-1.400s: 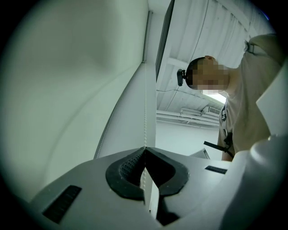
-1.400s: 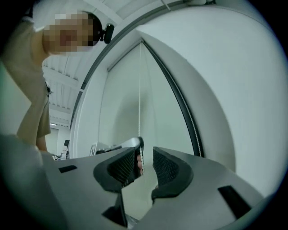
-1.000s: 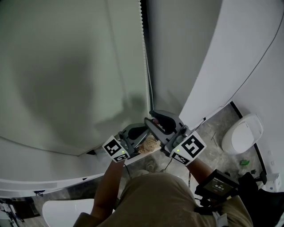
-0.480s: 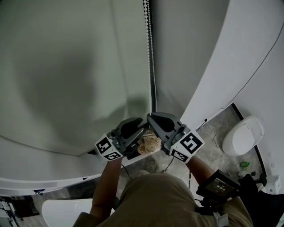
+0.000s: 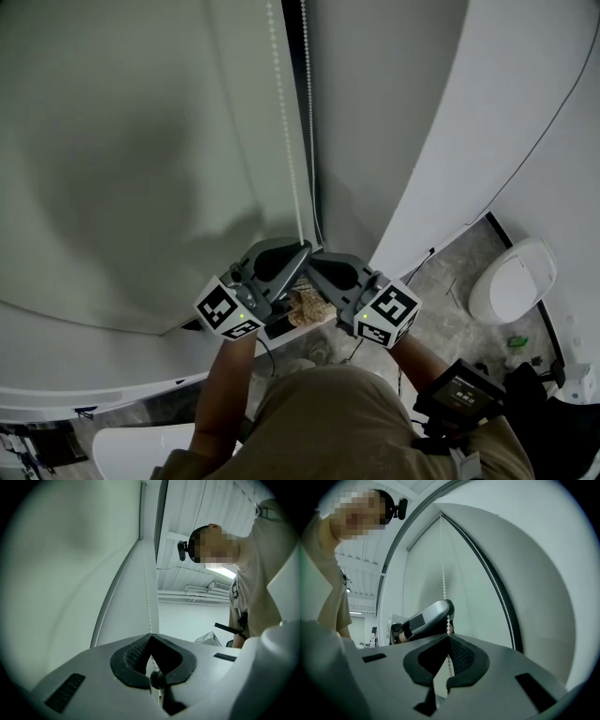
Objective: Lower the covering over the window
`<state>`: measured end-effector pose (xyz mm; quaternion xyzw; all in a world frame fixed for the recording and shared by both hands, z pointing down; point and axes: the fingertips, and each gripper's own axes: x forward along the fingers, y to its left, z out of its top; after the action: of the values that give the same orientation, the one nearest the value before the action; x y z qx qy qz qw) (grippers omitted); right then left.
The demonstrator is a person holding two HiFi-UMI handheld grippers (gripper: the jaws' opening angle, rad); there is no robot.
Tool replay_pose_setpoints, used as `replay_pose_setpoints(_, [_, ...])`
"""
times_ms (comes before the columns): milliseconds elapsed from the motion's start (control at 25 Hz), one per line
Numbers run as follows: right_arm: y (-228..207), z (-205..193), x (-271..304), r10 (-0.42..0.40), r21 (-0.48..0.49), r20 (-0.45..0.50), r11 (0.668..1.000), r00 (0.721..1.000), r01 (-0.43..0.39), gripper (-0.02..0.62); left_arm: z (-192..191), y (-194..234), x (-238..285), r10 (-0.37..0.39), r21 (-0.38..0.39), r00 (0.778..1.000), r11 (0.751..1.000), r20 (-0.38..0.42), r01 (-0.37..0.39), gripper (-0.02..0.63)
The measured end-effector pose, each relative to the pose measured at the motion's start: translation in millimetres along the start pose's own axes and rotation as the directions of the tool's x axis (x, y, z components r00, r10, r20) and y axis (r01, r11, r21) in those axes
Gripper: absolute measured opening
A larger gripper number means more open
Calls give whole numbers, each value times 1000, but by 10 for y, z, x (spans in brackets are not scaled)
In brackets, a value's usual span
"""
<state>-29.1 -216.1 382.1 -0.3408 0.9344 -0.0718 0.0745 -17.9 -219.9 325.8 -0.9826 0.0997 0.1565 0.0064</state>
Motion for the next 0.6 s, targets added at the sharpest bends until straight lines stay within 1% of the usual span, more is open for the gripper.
replay_pose_setpoints(80, [43, 90, -52, 1, -77, 10, 997, 1000, 0, 9, 38, 19, -46, 25, 14, 999, 1000, 20, -26, 16])
replay_pose_setpoints(120, [59, 177, -90, -2, -105, 38, 994, 999, 6, 9, 40, 41, -74, 40, 34, 999, 999, 14, -41, 15])
replay_pose_setpoints(200, [69, 416, -167, -13, -116, 127, 993, 992, 28, 59, -40, 86, -120, 63, 72, 998, 996, -27, -60, 15])
replay_pose_setpoints(280, [72, 620, -183, -28, -128, 177, 990, 984, 51, 83, -234, 70, -142, 59, 78, 995, 996, -81, -52, 15])
replay_pose_setpoints(360, [84, 703, -139, -25, -146, 173, 988, 985, 51, 98, -458, -32, -164, 39, 51, 992, 998, -118, -33, 15])
replay_pose_setpoints(440, [98, 688, -78, -12, -152, 144, 988, 989, 34, 98, -578, -140, -221, 29, 14, 993, 1000, -116, -28, 15])
replay_pose_setpoints(520, [117, 632, -27, -1, -155, 113, 988, 994, 19, 97, -573, -188, -283, 33, 3, 994, 999, -107, -33, 15])
replay_pose_setpoints(600, [154, 590, 1, 10, -152, 100, 988, 995, 6, 89, -542, -217, -305, 25, 15, 993, 1000, -114, -23, 15])
